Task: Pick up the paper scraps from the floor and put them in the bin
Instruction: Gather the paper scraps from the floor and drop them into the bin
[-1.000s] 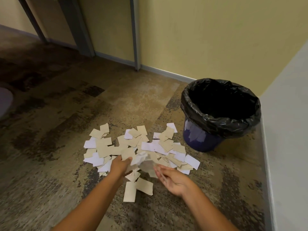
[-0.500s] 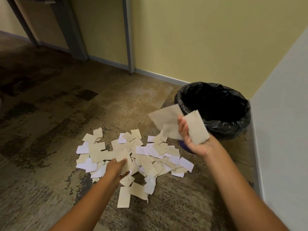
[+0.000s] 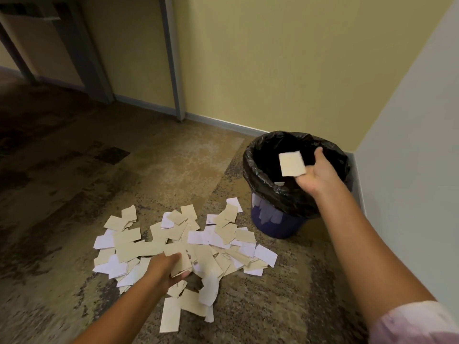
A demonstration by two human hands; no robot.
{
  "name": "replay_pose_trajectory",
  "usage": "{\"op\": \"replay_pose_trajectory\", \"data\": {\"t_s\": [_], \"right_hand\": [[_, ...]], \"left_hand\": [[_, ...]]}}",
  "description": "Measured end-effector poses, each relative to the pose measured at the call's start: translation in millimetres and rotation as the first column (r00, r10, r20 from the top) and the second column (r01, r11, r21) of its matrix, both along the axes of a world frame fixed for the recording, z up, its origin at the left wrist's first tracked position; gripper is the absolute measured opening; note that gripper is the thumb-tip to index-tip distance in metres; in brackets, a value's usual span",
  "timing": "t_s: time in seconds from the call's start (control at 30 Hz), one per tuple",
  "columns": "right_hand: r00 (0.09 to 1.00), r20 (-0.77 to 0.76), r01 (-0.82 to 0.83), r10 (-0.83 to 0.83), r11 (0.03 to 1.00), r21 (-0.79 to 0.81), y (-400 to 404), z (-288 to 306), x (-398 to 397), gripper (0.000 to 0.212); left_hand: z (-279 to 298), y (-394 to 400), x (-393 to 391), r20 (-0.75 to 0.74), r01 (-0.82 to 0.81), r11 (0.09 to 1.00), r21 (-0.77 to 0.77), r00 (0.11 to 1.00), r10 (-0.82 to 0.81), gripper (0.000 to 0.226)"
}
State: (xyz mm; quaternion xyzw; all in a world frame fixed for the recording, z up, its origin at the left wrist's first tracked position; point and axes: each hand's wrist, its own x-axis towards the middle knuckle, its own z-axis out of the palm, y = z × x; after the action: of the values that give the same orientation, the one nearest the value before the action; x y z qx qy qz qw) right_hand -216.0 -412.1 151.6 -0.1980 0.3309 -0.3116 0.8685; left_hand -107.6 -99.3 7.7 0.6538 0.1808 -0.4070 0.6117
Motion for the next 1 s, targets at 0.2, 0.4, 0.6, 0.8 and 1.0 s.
{"op": "replay_pose_trajectory", "data": {"t_s": [0.2, 0.4, 0.6, 0.8, 1.0], "right_hand": [[0.977, 0.132, 0.138, -0.167, 0.969, 0.206, -1, -35, -17, 0.069], [0.955, 0.171, 0.191, -0.242, 0.943, 0.271, 3, -25, -21, 0.086], [0.97, 0.232, -0.08, 0.066, 0.996, 0.049, 61, -20, -64, 0.068], [0.965, 0.237, -0.148, 0.111, 0.978, 0.145, 112, -59, -96, 0.031], [0.965, 0.194, -0.22, 0.177, 0.948, 0.231, 127, -95, -99, 0.031]], "left_hand": [[40, -36, 3, 0.08, 0.135, 0.988, -0.081, 0.988, -0.129, 0.031], [64, -85, -15, 0.07, 0.225, 0.966, -0.125, 0.973, -0.218, 0.038], [100, -161, -20, 0.175, 0.25, 0.938, -0.239, 0.961, -0.212, 0.04], [141, -224, -36, 0.1, 0.247, 0.839, -0.486, 0.969, -0.227, 0.045], [139, -233, -40, 0.243, 0.38, 0.817, -0.434, 0.922, -0.3, 0.045]]}}
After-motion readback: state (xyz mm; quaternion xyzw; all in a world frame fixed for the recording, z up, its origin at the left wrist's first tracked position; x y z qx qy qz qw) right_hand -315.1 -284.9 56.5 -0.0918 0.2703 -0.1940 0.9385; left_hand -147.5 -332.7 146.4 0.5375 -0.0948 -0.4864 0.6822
